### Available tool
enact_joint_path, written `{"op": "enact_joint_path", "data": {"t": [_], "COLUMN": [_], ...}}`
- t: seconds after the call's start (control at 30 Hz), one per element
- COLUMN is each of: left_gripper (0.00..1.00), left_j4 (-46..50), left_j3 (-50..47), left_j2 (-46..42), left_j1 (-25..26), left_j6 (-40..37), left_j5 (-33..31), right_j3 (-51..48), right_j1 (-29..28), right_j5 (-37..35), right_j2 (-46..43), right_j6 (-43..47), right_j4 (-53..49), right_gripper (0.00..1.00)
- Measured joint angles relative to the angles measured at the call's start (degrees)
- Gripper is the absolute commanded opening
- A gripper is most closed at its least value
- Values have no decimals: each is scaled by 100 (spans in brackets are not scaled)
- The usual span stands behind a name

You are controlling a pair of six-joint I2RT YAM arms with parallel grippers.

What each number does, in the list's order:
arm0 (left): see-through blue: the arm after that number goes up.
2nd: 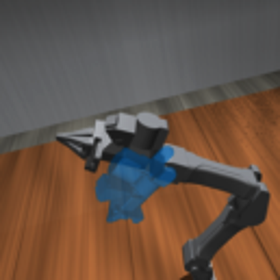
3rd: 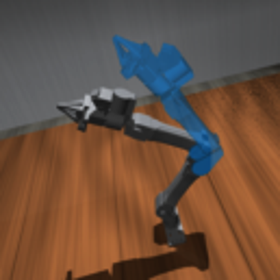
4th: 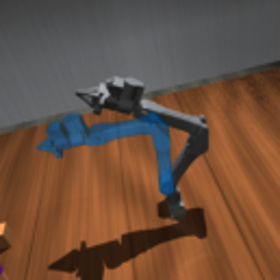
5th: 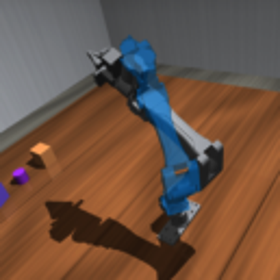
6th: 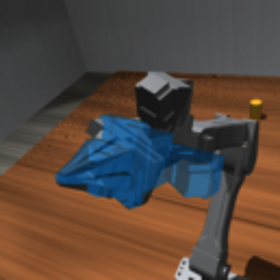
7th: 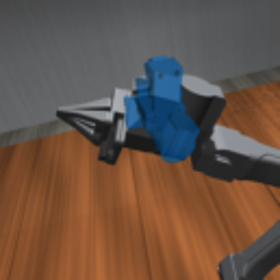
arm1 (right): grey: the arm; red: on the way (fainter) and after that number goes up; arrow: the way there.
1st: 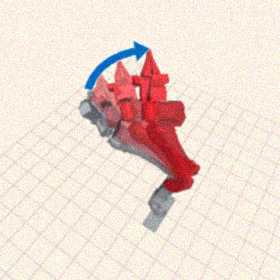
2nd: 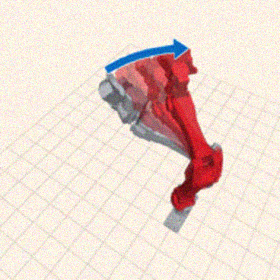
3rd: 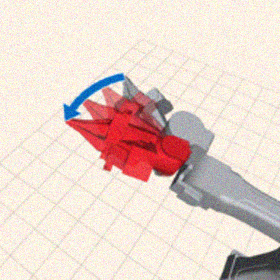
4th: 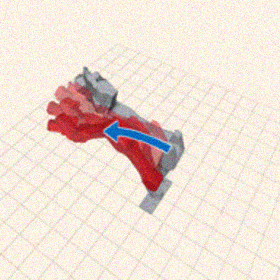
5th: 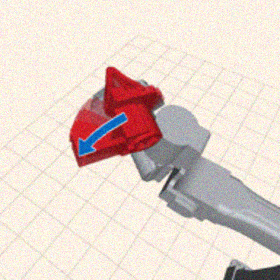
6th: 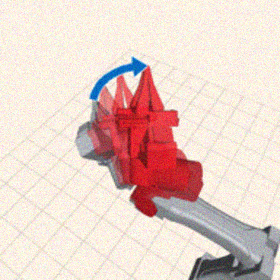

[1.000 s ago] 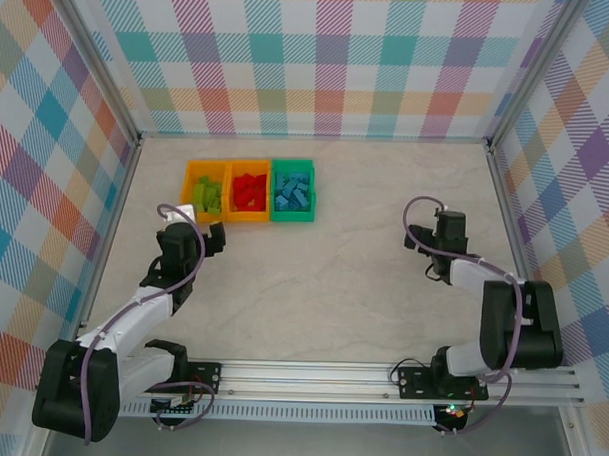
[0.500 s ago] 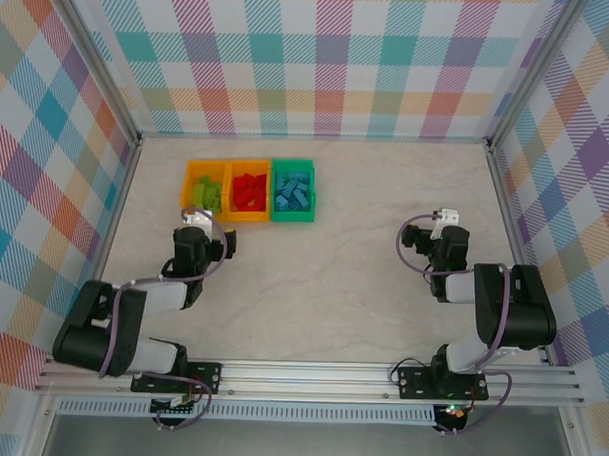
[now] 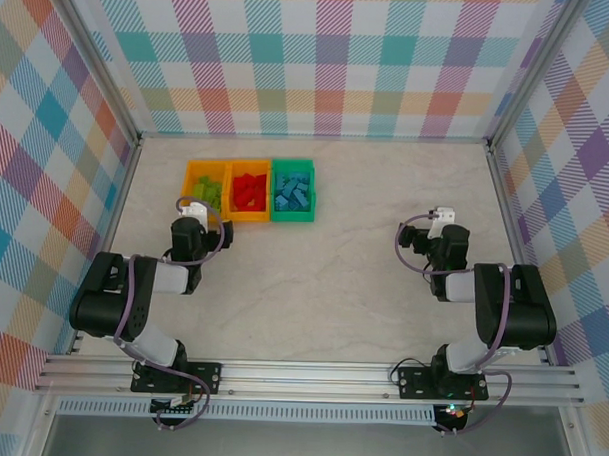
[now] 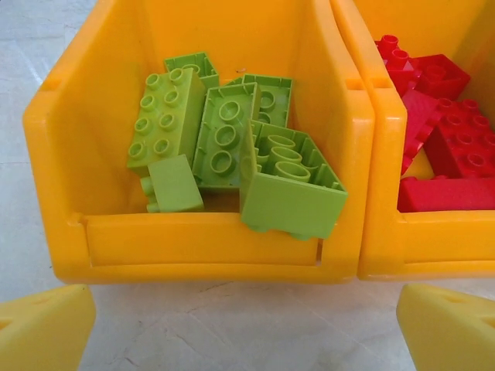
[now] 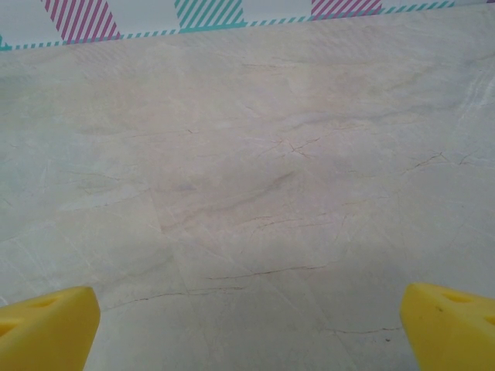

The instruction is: Sort the legos into containers by color

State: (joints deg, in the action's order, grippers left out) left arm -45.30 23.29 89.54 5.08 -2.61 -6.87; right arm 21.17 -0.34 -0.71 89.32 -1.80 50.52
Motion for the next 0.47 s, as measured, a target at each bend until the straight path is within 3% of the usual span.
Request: {"op": "enact_joint_path", "data": {"t": [0.47], "left_gripper": [100], "left_j4": [11], "left_j3": [0], "left_j2": [0], "left_j1": [-2], "left_j6": [22], "left_j5": [42], "right_j3": [79], "right_j1": [0], "right_j5": [39], "right_j2": [0], "right_j6": [50], "right_j4": [-42], "right_gripper": [100]}}
